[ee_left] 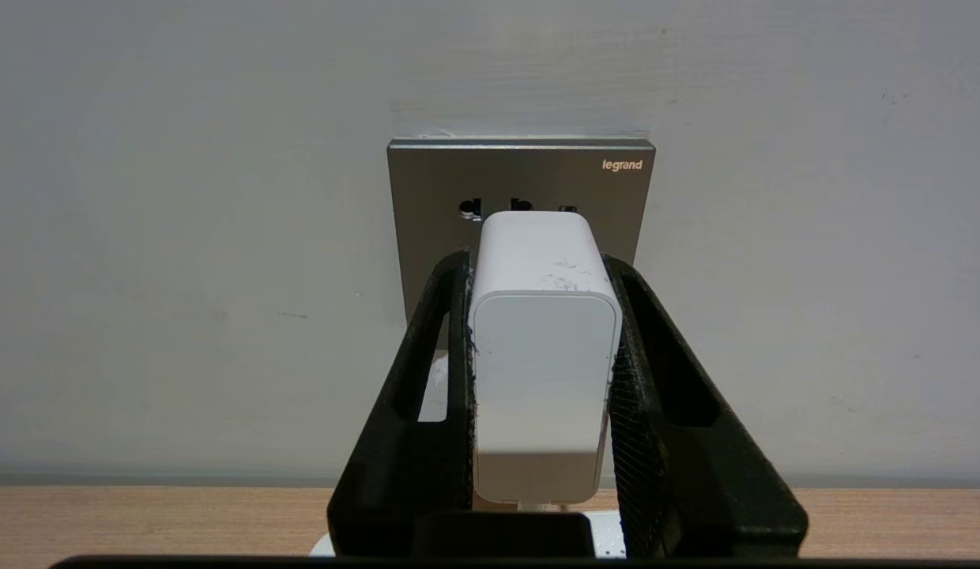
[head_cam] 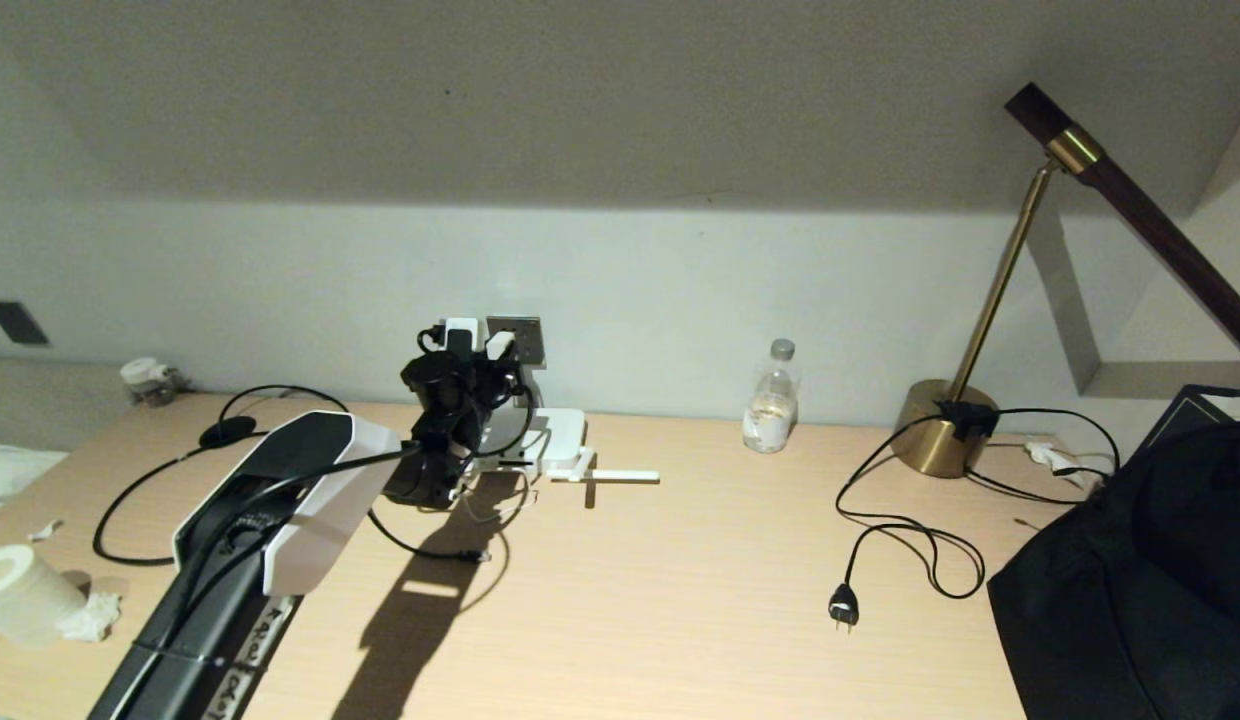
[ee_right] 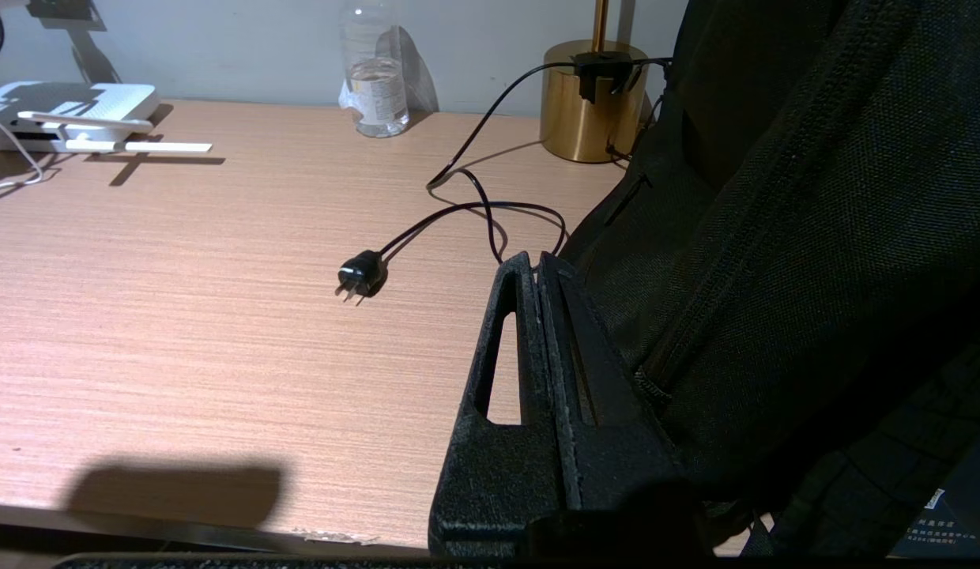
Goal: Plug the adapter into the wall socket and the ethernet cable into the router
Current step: Plug plug into socket
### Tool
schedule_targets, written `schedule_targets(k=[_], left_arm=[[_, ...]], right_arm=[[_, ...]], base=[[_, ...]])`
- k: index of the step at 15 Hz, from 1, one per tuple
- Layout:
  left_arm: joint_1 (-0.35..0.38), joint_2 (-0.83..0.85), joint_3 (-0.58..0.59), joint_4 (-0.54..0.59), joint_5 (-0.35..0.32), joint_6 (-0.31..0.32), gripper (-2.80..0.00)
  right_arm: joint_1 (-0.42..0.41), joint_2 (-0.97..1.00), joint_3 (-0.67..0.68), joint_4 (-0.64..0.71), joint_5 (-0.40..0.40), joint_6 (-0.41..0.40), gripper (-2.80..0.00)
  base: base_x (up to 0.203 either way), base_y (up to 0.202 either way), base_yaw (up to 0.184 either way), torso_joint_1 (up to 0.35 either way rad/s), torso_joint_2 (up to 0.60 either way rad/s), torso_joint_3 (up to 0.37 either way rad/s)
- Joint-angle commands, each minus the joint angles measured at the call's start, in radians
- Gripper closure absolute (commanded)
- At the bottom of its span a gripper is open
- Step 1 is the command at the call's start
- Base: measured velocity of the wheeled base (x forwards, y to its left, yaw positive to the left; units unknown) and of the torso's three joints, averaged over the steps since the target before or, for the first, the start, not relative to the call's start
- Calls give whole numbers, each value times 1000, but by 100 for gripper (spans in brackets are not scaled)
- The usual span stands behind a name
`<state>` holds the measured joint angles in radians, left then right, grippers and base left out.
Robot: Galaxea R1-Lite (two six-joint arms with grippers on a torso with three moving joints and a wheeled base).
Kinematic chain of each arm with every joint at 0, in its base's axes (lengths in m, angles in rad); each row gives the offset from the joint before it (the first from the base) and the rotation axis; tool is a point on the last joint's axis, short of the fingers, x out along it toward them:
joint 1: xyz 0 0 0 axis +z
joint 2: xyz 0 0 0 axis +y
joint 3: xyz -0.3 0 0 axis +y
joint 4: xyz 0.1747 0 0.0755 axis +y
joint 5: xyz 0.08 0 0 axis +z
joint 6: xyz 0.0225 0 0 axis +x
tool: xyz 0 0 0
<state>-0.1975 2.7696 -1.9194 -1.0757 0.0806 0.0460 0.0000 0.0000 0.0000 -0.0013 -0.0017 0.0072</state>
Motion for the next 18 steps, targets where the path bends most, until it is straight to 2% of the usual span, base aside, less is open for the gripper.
schedule_targets(k=[1,15,16,18], left_arm=[[1,5,-6,-3,-1,0,0],[1,5,-3,-1,-7,-3,0],[1,2,17,-10,-6,-2,0],[-1,-29,134,-64,-8,0,0]], right_arm=[[0,2,0,0,0,0,0],[0,2,0,0,0,0,0],[0,2,0,0,0,0,0],[0,2,0,0,0,0,0]], base=[[0,0,0,0,0,0],[0,0,0,0,0,0],[0,0,0,0,0,0],[0,0,0,0,0,0]])
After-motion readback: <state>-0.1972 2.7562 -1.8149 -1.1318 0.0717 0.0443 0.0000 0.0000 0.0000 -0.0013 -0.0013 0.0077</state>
